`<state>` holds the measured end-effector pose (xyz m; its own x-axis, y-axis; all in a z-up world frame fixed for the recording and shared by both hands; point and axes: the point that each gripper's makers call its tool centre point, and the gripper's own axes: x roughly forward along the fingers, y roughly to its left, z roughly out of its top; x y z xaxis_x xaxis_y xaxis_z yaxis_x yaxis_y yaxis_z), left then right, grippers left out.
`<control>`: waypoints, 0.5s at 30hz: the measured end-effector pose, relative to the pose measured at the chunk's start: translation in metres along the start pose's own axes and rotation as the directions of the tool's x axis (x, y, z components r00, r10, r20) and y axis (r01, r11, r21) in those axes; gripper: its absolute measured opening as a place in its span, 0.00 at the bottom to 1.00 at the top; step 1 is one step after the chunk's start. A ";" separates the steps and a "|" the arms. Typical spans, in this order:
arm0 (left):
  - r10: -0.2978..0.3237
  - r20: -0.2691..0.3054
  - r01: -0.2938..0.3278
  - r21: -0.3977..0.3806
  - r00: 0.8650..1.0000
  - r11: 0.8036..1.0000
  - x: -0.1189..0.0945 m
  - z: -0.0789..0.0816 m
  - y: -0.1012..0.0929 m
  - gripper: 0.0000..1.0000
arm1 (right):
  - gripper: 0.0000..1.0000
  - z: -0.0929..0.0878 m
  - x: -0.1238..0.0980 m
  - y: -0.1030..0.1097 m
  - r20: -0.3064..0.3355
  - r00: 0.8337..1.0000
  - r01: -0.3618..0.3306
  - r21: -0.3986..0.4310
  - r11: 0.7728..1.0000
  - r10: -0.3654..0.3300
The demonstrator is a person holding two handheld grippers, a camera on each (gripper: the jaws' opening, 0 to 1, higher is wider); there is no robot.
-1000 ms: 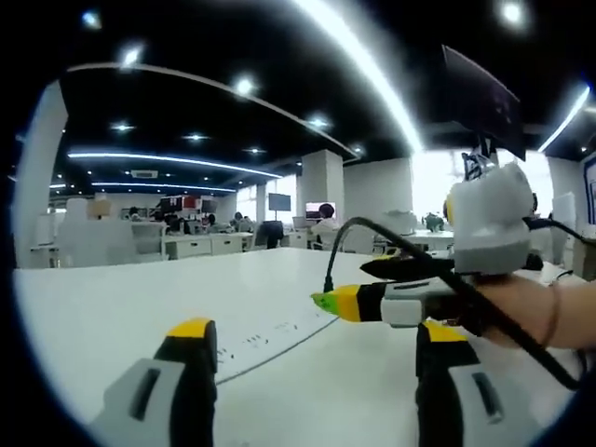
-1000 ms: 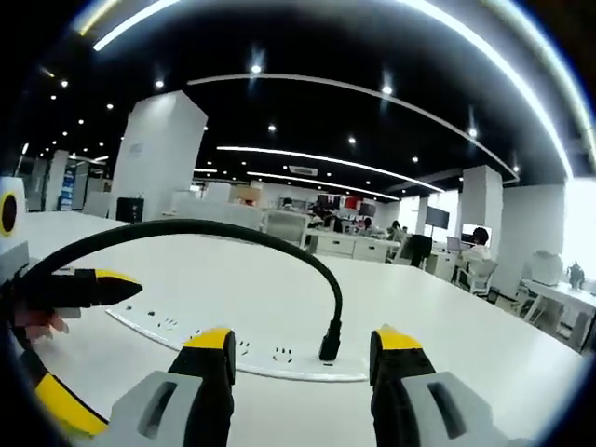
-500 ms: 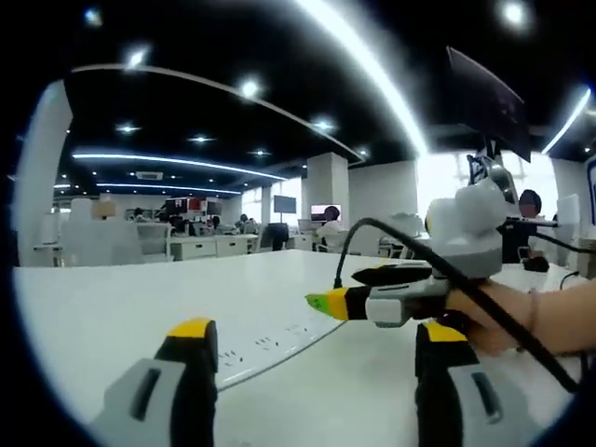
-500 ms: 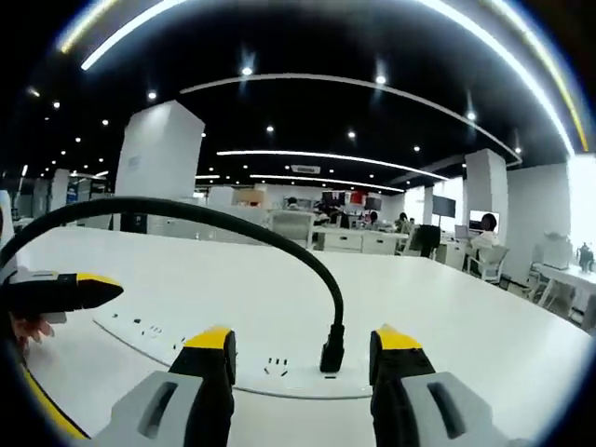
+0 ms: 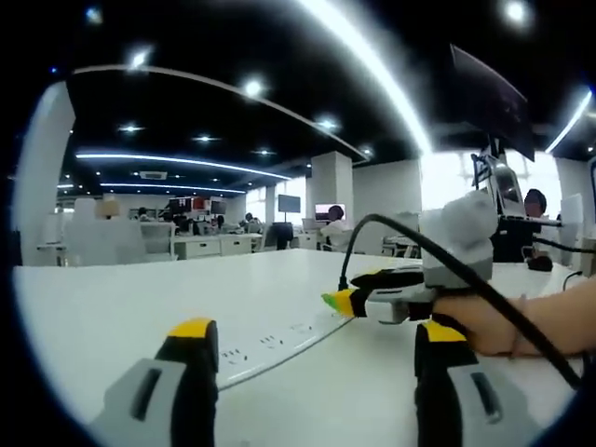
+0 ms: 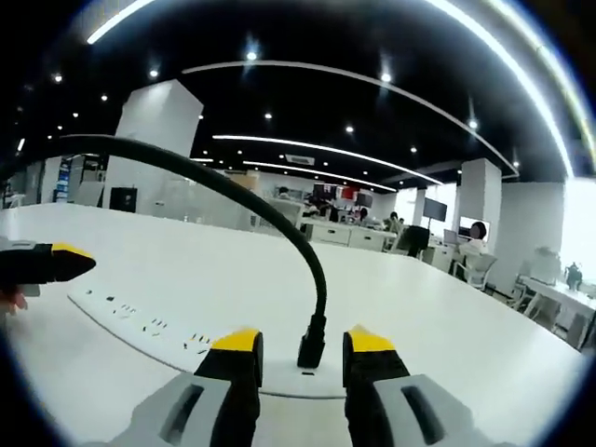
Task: Locate the USB plug end of the data cable currently connected to the USB port on the desk. Grip the plug, withdraw it from the port, and place it onto the desktop.
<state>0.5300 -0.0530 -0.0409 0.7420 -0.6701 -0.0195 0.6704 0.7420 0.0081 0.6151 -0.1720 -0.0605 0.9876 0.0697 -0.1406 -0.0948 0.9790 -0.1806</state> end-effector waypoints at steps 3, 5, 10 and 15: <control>0.001 -0.001 -0.001 0.000 1.000 1.000 0.000 0.000 0.000 0.87 | 0.35 -0.003 0.005 -0.003 -0.020 1.000 0.012 0.033 0.999 -0.012; 0.003 0.000 -0.003 0.000 1.000 1.000 0.001 0.001 0.001 0.87 | 0.34 -0.005 0.005 -0.005 -0.031 0.999 0.023 0.033 0.999 -0.022; 0.004 -0.003 -0.004 0.003 1.000 1.000 0.002 0.001 0.001 0.87 | 0.29 -0.005 0.006 -0.006 -0.033 0.999 0.023 0.049 0.999 -0.021; -0.003 -0.014 0.003 0.014 1.000 1.000 0.004 0.000 0.000 0.87 | 0.29 -0.006 0.011 -0.009 -0.034 0.999 0.031 0.098 0.995 -0.028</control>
<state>0.5325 -0.0559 -0.0415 0.7398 -0.6720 -0.0338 0.6728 0.7395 0.0217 0.6261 -0.1808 -0.0663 0.9851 0.0358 -0.1684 -0.0512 0.9948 -0.0884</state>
